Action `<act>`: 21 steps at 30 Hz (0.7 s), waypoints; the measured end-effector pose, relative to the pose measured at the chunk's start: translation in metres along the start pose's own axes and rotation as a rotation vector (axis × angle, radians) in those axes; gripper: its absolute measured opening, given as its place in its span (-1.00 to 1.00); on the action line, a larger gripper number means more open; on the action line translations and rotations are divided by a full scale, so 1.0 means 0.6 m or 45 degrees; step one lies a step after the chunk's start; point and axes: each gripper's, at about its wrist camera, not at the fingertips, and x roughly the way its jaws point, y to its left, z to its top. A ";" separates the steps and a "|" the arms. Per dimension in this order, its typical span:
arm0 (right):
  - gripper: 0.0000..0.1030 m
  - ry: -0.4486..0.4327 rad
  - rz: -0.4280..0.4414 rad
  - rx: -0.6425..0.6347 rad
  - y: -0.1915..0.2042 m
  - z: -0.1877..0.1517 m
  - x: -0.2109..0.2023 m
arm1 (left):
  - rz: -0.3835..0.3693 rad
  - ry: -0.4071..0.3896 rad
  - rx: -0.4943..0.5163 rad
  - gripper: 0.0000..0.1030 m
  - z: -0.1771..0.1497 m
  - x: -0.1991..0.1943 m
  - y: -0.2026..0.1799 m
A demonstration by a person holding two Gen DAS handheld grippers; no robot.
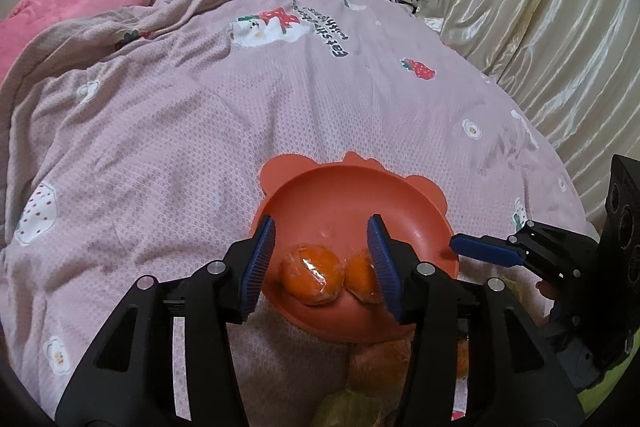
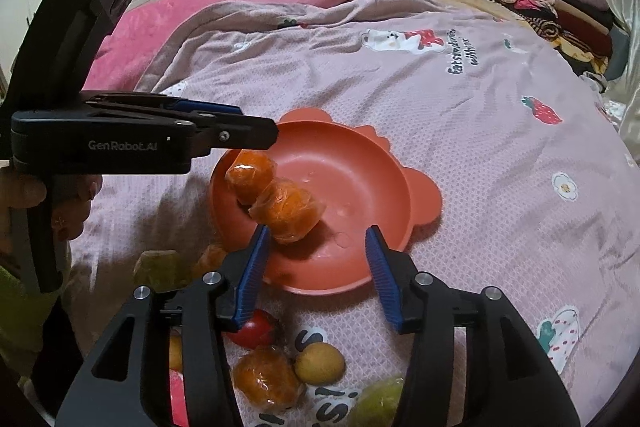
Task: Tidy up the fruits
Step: 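Lower the mandarins into the plate and open both grippers, then withdraw both open grippers from the plate toward the remaining fruit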
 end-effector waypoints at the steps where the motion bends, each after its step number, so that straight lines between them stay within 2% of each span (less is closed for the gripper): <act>1: 0.02 -0.005 0.000 0.004 -0.002 0.000 -0.002 | 0.002 -0.004 0.001 -0.21 0.000 -0.003 -0.001; 10: 0.30 -0.064 -0.009 0.041 -0.012 -0.006 -0.025 | 0.046 -0.042 0.008 0.09 0.000 -0.026 -0.006; 21: 0.51 -0.164 -0.001 0.090 -0.028 -0.020 -0.070 | 0.094 -0.113 0.013 0.49 -0.005 -0.067 -0.014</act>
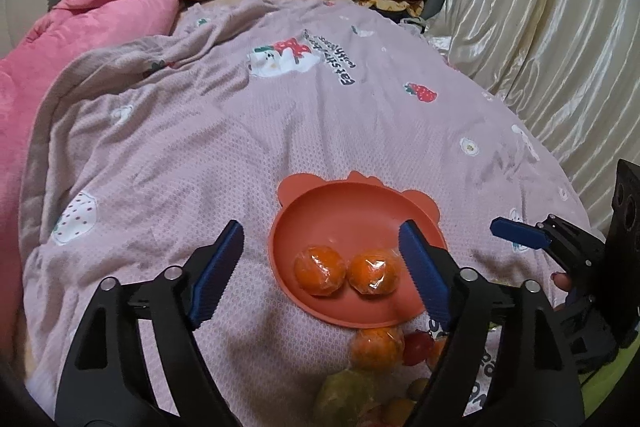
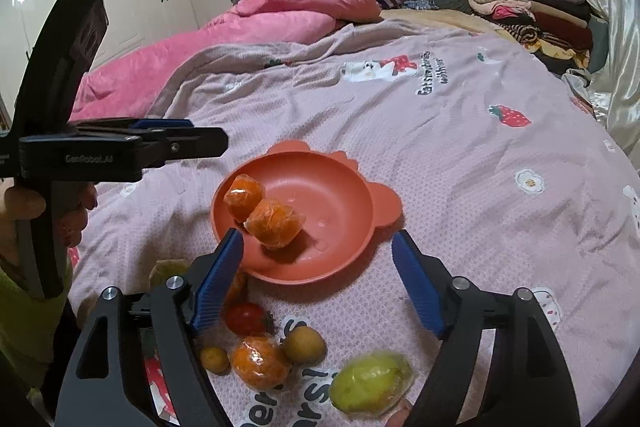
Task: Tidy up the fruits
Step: 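Withdraw both open grippers from the plate toward the remaining fruit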
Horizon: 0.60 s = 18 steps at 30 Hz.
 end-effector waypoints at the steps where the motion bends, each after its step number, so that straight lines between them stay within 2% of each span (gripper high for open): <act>1: 0.54 -0.006 -0.002 0.002 -0.001 0.000 -0.003 | 0.007 -0.007 0.002 0.52 0.000 -0.003 0.000; 5: 0.61 -0.029 -0.001 0.003 -0.001 -0.001 -0.016 | 0.031 -0.038 0.009 0.61 0.000 -0.019 -0.002; 9: 0.68 -0.044 0.000 0.001 0.000 0.000 -0.024 | 0.066 -0.064 -0.001 0.78 -0.001 -0.033 0.000; 12: 0.79 -0.058 -0.006 0.003 0.001 0.000 -0.032 | 0.070 -0.080 0.000 0.81 -0.005 -0.045 -0.001; 18: 0.84 -0.079 -0.021 0.000 0.003 0.001 -0.044 | 0.096 -0.111 -0.007 0.81 -0.013 -0.065 -0.001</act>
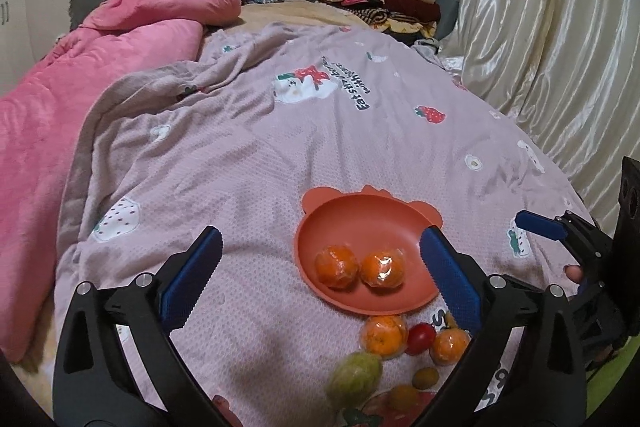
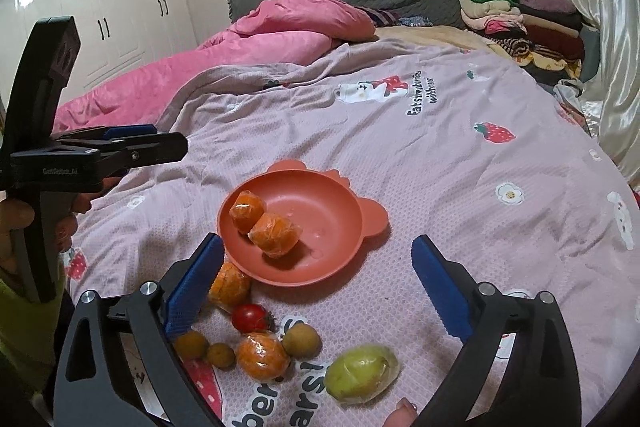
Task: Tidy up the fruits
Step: 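Withdraw both open grippers from the plate toward the remaining fruit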
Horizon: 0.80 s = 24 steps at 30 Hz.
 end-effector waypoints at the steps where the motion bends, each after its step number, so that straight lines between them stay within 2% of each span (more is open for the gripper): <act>1: 0.85 -0.002 0.001 0.000 0.001 0.000 -0.002 | 0.003 -0.001 -0.004 0.81 -0.001 -0.001 0.001; 24: 0.87 0.008 0.036 -0.022 0.024 -0.020 -0.032 | 0.032 0.037 -0.020 0.81 -0.067 -0.019 -0.005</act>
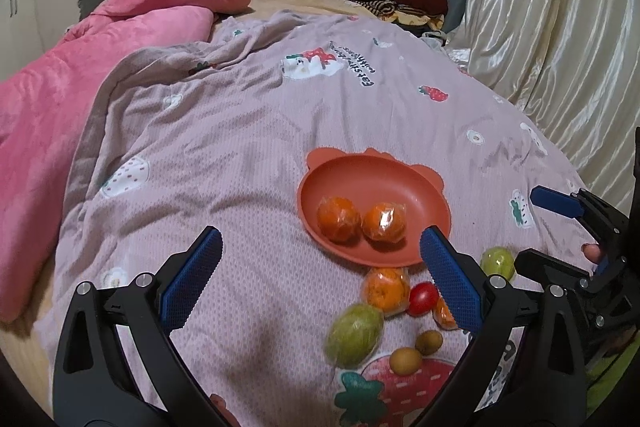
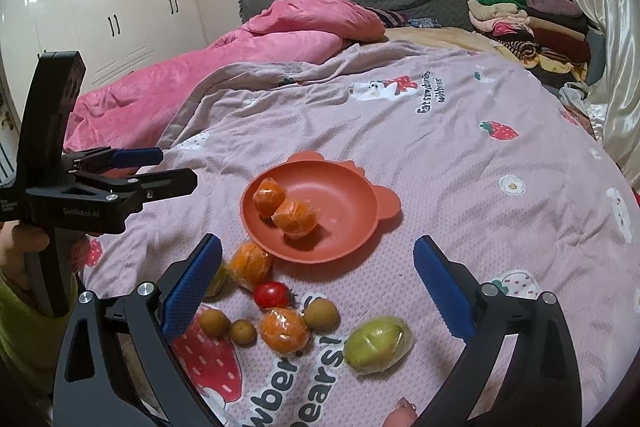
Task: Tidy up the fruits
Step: 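Withdraw both open grippers from the plate toward the remaining fruit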
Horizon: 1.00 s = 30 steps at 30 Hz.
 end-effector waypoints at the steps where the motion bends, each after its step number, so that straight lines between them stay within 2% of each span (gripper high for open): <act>1: 0.87 0.006 0.001 -0.002 0.002 -0.002 0.001 | 0.000 0.001 -0.003 0.81 -0.002 0.000 0.001; 30: 0.87 0.160 0.017 0.012 0.019 -0.061 0.031 | 0.003 0.063 -0.057 0.81 -0.054 0.002 0.019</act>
